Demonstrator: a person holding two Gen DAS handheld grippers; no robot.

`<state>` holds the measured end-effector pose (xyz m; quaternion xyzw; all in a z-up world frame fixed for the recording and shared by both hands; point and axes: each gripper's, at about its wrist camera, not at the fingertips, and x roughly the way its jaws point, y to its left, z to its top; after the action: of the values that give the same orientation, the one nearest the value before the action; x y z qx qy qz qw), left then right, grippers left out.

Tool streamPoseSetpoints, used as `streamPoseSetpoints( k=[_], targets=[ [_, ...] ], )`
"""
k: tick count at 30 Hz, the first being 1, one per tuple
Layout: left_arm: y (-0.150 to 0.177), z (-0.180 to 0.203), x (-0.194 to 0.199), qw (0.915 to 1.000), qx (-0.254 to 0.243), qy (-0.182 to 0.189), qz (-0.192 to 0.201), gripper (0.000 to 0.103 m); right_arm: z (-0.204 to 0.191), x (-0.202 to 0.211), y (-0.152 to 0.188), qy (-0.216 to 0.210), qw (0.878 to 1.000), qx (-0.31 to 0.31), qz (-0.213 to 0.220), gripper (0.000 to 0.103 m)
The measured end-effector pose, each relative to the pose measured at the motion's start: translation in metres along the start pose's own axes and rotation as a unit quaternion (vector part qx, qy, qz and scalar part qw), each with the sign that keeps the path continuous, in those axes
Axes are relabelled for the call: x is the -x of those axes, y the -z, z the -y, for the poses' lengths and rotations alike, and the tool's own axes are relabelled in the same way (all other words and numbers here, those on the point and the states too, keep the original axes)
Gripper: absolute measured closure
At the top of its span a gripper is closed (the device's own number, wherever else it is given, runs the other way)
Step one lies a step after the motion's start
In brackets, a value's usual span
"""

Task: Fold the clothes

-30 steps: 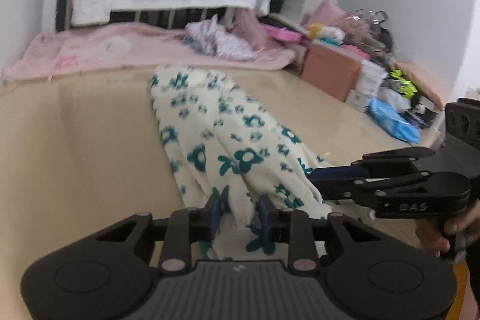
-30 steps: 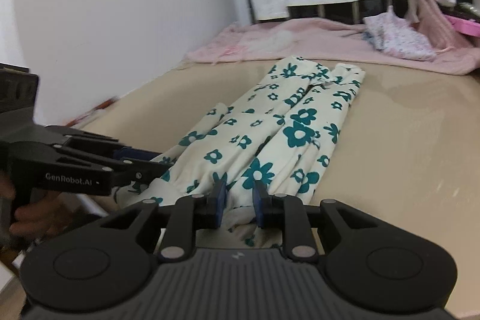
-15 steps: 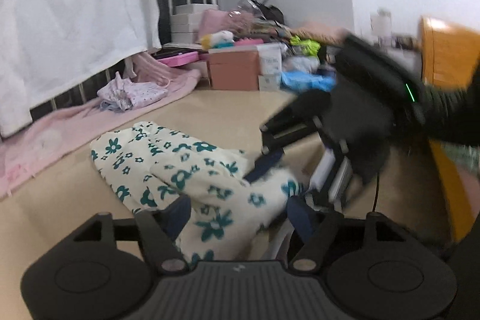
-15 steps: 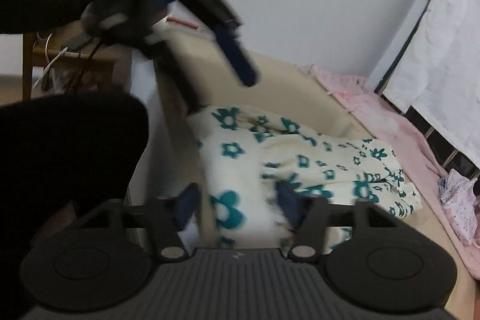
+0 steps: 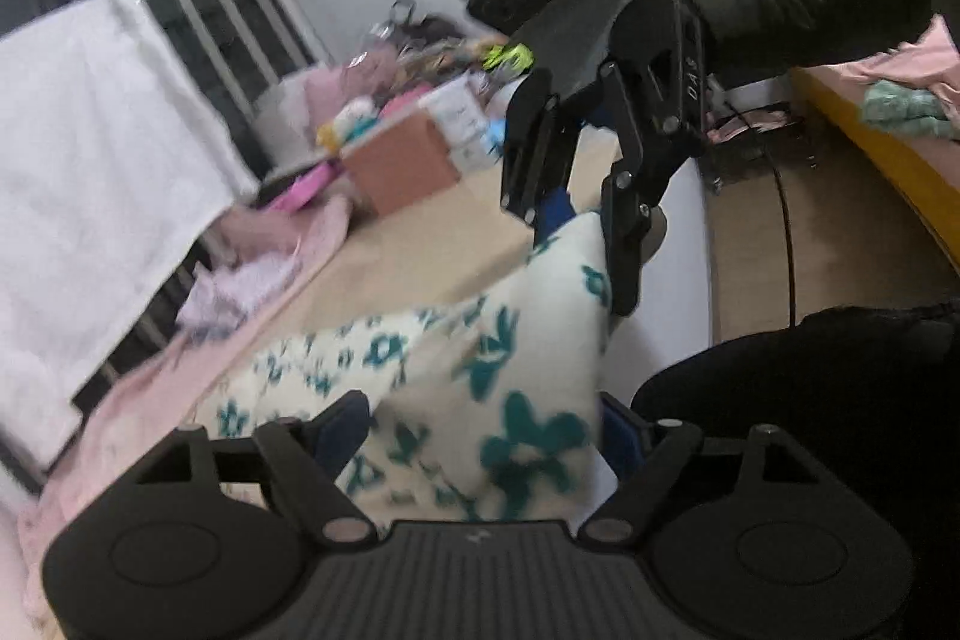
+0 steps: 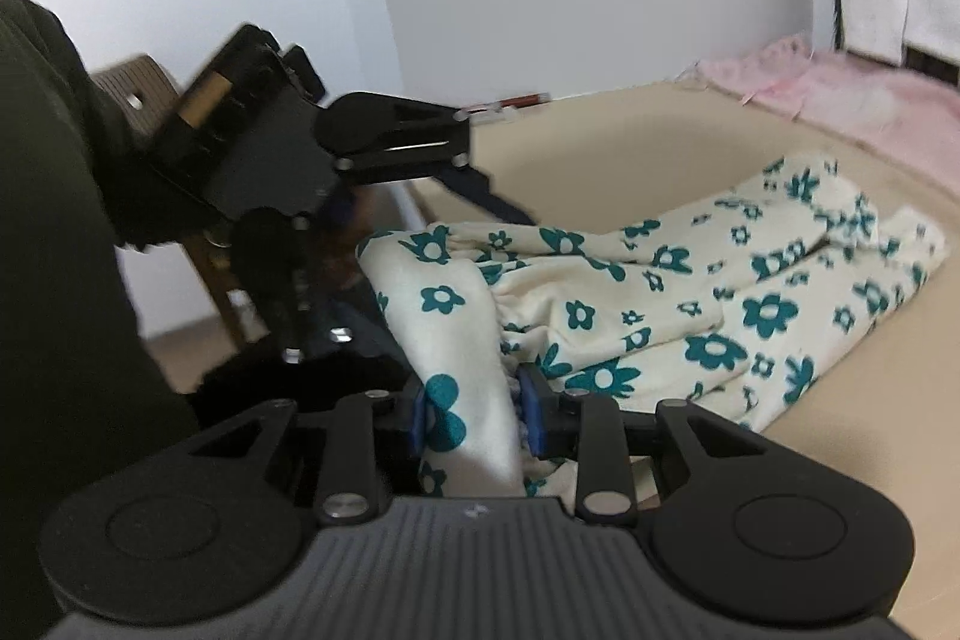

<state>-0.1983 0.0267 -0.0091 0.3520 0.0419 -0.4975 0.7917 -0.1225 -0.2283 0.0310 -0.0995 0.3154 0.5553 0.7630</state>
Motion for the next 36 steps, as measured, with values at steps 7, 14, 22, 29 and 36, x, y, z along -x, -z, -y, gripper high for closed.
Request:
streamPoseSetpoints(
  k=[7,14,22,29,36],
  targets=[
    [0.007,-0.027,-0.016,0.9914,0.095,0.088,-0.021,0.077,-0.01,0.013,0.002,-0.007,1.0,0.006,0.002,0.063],
    [0.02,-0.083,-0.021,0.9517,0.253,0.17,-0.039,0.081,-0.05,0.038,0.045,0.147,0.98,0.08,0.108,0.001],
    [0.015,-0.112,-0.014,0.9037,0.339,0.255,-0.059,0.082,-0.047,0.002,0.048,0.159,0.968,0.153,0.119,0.027],
    [0.028,-0.152,-0.003,0.8446,0.493,0.204,-0.045,0.062,0.029,0.004,0.026,-0.016,0.988,-0.1,0.119,0.074],
    [0.054,-0.163,-0.015,0.7983,0.591,0.109,-0.035,0.075,0.064,0.0,0.031,-0.012,0.942,-0.299,0.15,0.071]
  ],
)
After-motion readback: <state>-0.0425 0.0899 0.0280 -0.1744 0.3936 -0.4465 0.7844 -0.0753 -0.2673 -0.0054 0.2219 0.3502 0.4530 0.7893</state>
